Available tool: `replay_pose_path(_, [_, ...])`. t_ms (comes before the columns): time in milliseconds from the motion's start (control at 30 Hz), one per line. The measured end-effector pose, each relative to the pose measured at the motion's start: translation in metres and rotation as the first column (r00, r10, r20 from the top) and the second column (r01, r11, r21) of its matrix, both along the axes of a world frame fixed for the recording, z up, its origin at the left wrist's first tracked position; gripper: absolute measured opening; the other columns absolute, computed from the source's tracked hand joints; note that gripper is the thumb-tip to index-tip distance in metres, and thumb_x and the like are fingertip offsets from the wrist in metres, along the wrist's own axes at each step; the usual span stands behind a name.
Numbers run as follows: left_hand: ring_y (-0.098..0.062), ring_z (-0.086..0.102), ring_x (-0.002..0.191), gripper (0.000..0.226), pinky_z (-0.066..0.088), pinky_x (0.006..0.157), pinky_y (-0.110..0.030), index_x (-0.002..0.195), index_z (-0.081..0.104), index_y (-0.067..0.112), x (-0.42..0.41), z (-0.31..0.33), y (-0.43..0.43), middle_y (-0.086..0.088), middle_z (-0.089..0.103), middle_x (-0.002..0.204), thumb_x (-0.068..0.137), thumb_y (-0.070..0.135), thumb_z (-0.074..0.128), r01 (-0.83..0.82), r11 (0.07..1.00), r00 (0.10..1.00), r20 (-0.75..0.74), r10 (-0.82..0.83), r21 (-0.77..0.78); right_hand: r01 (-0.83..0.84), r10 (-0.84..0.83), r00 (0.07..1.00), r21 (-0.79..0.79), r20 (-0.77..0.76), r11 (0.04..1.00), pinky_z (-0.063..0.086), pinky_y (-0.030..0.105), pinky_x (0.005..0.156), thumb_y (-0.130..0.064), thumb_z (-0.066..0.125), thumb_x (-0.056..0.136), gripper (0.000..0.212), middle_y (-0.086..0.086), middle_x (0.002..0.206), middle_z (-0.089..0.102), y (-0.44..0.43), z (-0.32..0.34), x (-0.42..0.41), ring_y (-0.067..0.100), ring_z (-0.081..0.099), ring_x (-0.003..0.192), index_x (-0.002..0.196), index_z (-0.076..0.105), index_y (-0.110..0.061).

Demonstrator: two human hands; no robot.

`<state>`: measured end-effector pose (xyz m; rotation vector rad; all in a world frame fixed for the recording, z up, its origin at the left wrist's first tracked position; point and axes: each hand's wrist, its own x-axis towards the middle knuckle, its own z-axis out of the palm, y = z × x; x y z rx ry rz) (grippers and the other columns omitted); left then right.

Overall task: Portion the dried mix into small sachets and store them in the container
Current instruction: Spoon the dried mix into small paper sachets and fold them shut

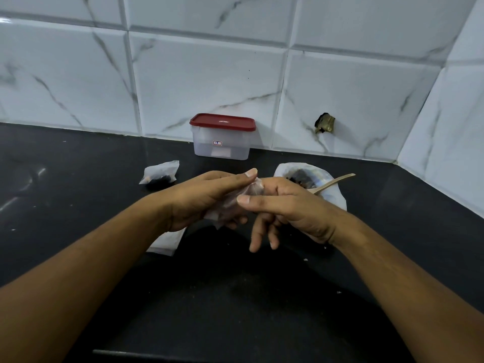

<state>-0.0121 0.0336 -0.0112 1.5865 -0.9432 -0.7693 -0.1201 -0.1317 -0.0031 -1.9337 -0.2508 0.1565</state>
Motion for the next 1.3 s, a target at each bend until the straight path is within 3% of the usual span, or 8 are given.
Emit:
replay_pose_path(133, [-0.024, 0.064, 0.086, 0.053, 0.055, 0.077, -0.033, 0.096, 0.076, 0.015, 0.004, 0.0, 0.003, -0.011, 0.068, 0.09, 0.095, 0.064, 0.056, -0.005, 1.0, 1.0, 0.013, 0.005, 0.005, 0.014, -0.014, 1.0, -0.026, 0.019, 1.0, 0.054, 0.031, 0.054, -0.046, 0.06, 0.1, 0.047, 0.022, 0.116, 0.069, 0.001, 0.0, 0.001, 0.035, 0.077, 0.084, 0.127, 0.062, -0.008])
replay_pose_path(333, [-0.036, 0.058, 0.092, 0.05, 0.053, 0.086, -0.039, 0.102, 0.078, 0.012, 0.009, -0.004, 0.006, -0.021, 0.066, 0.097, 0.082, 0.058, 0.073, 0.029, 0.999, 0.998, 0.061, -0.028, -0.015, 0.002, -0.002, 1.0, -0.025, 0.007, 1.0, 0.046, 0.024, 0.043, -0.068, 0.039, 0.095, 0.069, 0.001, 0.126, 0.074, 0.004, 0.0, 0.001, 0.038, 0.077, 0.088, 0.134, 0.063, -0.016])
replay_pose_path(433, [-0.046, 0.064, 0.113, 0.043, 0.05, 0.106, -0.051, 0.108, 0.078, 0.015, 0.013, -0.004, 0.007, -0.024, 0.071, 0.12, 0.084, 0.05, 0.074, -0.009, 1.0, 0.994, 0.112, 0.007, 0.019, 0.056, -0.057, 0.998, 0.043, 0.026, 0.998, 0.045, 0.027, 0.044, -0.067, 0.031, 0.1, 0.057, 0.002, 0.12, 0.076, 0.005, 0.005, -0.001, 0.043, 0.076, 0.086, 0.115, 0.073, -0.032])
replay_pose_path(667, [-0.016, 0.07, 0.093, 0.042, 0.054, 0.079, -0.024, 0.114, 0.076, 0.015, 0.014, -0.002, 0.004, -0.009, 0.077, 0.107, 0.086, 0.046, 0.07, -0.107, 0.994, 0.983, 0.152, 0.105, 0.005, 0.212, -0.216, 0.97, 0.046, 0.116, 0.976, 0.054, 0.036, 0.059, -0.079, 0.021, 0.088, 0.089, 0.009, 0.11, 0.078, -0.008, 0.003, 0.009, 0.035, 0.077, 0.084, 0.11, 0.078, -0.015])
replay_pose_path(833, [-0.018, 0.071, 0.103, 0.045, 0.057, 0.088, -0.025, 0.118, 0.073, 0.014, 0.014, -0.004, 0.002, -0.008, 0.076, 0.111, 0.08, 0.038, 0.076, -0.101, 0.995, 0.98, 0.173, 0.099, -0.001, 0.243, -0.224, 0.948, -0.057, 0.226, 0.968, 0.051, 0.029, 0.051, -0.086, 0.02, 0.086, 0.092, 0.013, 0.093, 0.078, -0.009, 0.002, 0.008, 0.031, 0.075, 0.073, 0.107, 0.08, -0.018])
replay_pose_path(1000, [-0.028, 0.068, 0.115, 0.045, 0.052, 0.109, -0.045, 0.116, 0.073, 0.019, 0.014, -0.007, 0.002, -0.008, 0.075, 0.115, 0.079, 0.039, 0.087, -0.125, 0.992, 0.967, 0.218, 0.129, -0.031, 0.269, -0.221, 0.921, -0.113, 0.321, 0.957, 0.047, 0.025, 0.048, -0.083, 0.024, 0.091, 0.088, 0.025, 0.079, 0.072, -0.01, -0.001, 0.01, 0.028, 0.072, 0.062, 0.095, 0.079, -0.015])
replay_pose_path(1133, [-0.039, 0.064, 0.116, 0.045, 0.051, 0.109, -0.052, 0.116, 0.073, 0.02, 0.015, -0.01, 0.0, -0.014, 0.073, 0.115, 0.078, 0.04, 0.088, -0.159, 0.984, 0.962, 0.21, 0.172, -0.077, 0.382, -0.318, 0.83, -0.051, 0.459, 0.923, 0.05, 0.029, 0.054, -0.068, 0.032, 0.099, 0.071, 0.012, 0.054, 0.064, -0.016, 0.002, 0.006, 0.032, 0.062, 0.048, 0.097, 0.079, -0.015])
replay_pose_path(1300, [-0.011, 0.073, 0.105, 0.053, 0.055, 0.096, -0.028, 0.12, 0.068, 0.023, 0.01, -0.011, -0.006, 0.005, 0.077, 0.111, 0.071, 0.041, 0.08, -0.228, 0.965, 0.949, 0.193, 0.25, -0.129, 0.678, -0.547, 0.556, 0.039, 0.626, 0.734, 0.062, 0.039, 0.062, -0.047, 0.057, 0.104, 0.035, -0.005, 0.085, 0.076, -0.043, 0.008, 0.009, 0.014, 0.07, 0.06, 0.094, 0.076, -0.019])
